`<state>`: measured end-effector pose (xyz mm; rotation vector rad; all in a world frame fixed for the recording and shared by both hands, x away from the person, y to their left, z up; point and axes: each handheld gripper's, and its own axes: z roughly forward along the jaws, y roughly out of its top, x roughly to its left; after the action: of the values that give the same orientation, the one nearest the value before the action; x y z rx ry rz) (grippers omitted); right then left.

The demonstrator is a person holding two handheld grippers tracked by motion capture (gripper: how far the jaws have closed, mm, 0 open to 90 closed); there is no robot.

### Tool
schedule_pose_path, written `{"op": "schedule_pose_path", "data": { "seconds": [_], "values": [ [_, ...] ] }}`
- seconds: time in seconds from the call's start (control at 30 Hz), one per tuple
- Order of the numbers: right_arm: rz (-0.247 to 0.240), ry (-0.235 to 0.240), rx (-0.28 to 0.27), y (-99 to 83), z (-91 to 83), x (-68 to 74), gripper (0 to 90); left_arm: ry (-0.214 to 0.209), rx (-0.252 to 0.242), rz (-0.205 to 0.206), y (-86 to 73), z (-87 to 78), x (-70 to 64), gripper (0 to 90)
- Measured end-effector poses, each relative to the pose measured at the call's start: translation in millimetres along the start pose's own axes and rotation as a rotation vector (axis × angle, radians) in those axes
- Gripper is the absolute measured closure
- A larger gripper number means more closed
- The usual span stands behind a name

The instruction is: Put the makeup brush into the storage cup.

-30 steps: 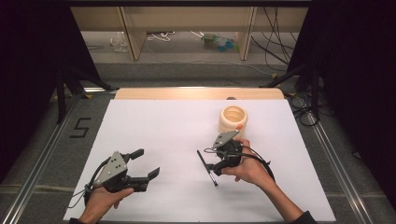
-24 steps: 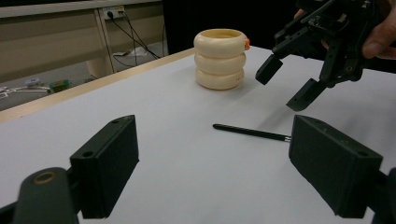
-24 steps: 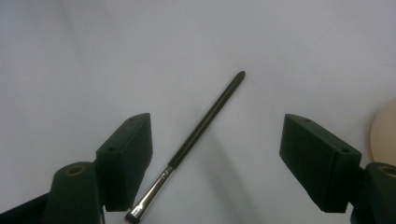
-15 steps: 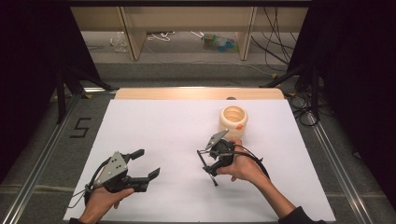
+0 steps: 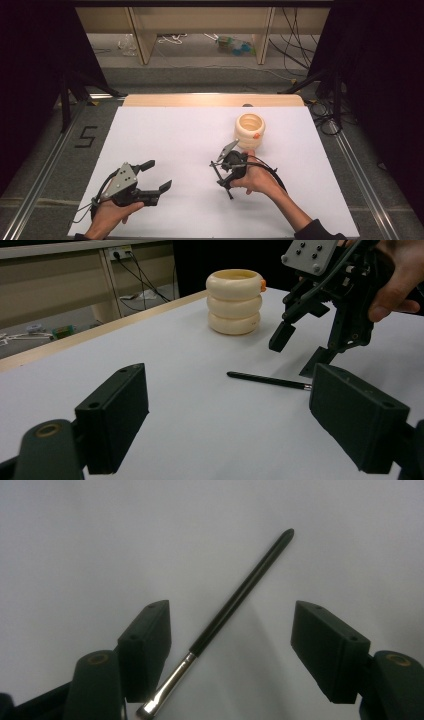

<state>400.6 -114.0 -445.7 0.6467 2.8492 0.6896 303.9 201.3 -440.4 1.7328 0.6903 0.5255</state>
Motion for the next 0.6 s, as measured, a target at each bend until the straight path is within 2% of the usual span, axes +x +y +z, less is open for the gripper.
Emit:
{"op": "schedule_pose_path", "data": {
  "seconds": [0.27, 0.6],
  "values": [
    [-0.001, 0.009, 0.027, 2.9, 5.2, 0.4, 35.8, -0.004, -0.008, -0.010, -0.4, 0.4, -0.2, 16.1],
    [-0.004, 0.017, 0.061, 5.5, 9.5, 0.0, 38.1, -0.001, 0.000, 0.002, 0.1, -0.1, 0.0, 16.1]
  ]
}}
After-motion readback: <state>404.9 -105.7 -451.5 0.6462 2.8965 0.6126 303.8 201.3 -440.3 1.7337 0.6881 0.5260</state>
